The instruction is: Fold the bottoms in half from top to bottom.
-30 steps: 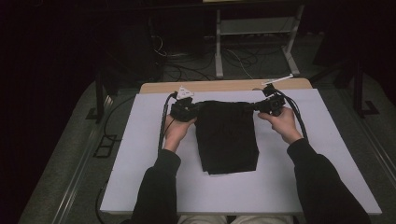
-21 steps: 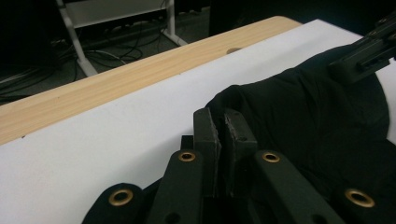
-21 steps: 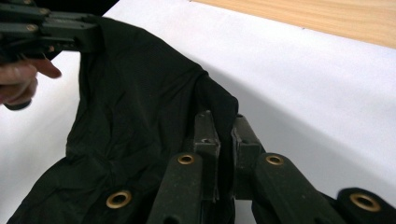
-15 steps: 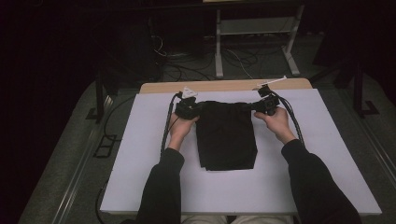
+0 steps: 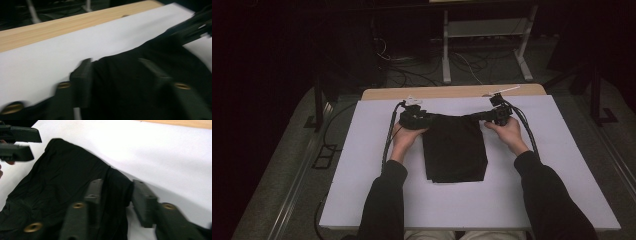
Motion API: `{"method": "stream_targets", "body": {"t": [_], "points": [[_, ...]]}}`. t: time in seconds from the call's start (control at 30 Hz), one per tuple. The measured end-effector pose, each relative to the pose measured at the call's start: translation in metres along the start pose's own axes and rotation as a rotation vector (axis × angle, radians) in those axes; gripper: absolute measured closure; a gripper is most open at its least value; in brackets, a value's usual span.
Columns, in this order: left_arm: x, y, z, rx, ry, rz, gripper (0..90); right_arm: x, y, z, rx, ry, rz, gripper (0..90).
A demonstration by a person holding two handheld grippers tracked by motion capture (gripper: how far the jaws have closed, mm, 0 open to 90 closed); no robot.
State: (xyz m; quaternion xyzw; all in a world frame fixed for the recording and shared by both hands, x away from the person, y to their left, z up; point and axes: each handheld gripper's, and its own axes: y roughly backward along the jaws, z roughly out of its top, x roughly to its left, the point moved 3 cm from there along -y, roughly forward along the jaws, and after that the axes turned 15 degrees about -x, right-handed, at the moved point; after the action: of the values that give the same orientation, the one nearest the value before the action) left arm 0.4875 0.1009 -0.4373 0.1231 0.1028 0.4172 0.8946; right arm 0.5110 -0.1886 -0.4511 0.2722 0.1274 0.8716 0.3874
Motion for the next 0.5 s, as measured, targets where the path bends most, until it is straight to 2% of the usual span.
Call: {"method": "stream_targets", "body": {"t": [0.1, 0.2, 0.37, 0.43, 0.5], "points": [[0.004, 0.005, -0.001, -0.006, 0.017, 0.014, 28.7, -0.002, 0.004, 0.002, -0.011, 0.005, -0.002, 44.5], [0.009, 0.011, -0.003, -0.004, 0.013, 0.032, 24.4, -0.003, 0.01, 0.004, -0.019, -0.008, 0.012, 37.6], [0.013, 0.021, -0.007, 0.012, 0.054, 0.034, 13.6, 0.0, 0.02, 0.005, -0.028, 0.015, 0.013, 22.1], [0.013, 0.025, -0.007, 0.016, 0.067, 0.029, 5.8, 0.002, 0.025, 0.004, -0.035, 0.028, 0.006, 14.8], [0.013, 0.031, -0.006, 0.01, 0.07, 0.029, 1.2, 0.004, 0.031, 0.002, -0.041, 0.043, 0.011, 12.7]]}}
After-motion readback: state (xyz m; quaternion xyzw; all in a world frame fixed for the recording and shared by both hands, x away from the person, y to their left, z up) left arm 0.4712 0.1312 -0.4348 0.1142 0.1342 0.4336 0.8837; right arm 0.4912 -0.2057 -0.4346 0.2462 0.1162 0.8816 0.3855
